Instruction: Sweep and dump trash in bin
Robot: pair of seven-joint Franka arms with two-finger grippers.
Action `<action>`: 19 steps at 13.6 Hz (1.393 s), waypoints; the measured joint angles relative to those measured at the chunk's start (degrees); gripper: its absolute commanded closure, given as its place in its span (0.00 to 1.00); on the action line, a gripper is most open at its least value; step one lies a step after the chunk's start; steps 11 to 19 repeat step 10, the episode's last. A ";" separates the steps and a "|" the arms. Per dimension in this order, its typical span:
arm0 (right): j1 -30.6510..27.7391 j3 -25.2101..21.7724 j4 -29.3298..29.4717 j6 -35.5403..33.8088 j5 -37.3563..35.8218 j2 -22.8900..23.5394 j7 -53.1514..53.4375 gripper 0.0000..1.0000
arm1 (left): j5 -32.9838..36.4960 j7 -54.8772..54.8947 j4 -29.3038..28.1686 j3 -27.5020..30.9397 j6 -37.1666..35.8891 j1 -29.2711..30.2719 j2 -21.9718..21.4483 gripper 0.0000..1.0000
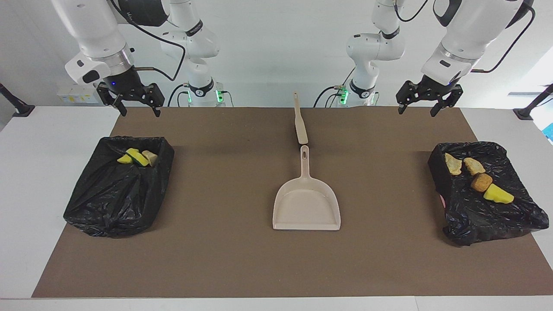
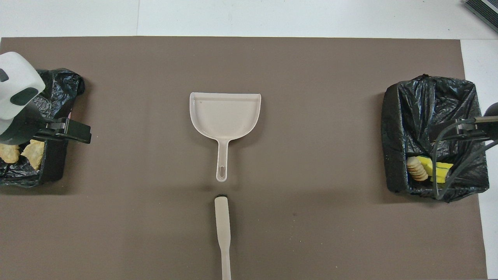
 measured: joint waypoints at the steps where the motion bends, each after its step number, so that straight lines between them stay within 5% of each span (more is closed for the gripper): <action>1: 0.00 0.00 0.00 0.00 0.00 0.00 0.00 0.00 | 0.00 0.03 0.00 0.01 -0.19 0.00 0.00 0.00; 19: 0.00 0.00 0.00 0.00 0.00 0.00 0.00 0.00 | 0.05 0.19 -0.09 0.37 -0.92 0.93 0.00 0.00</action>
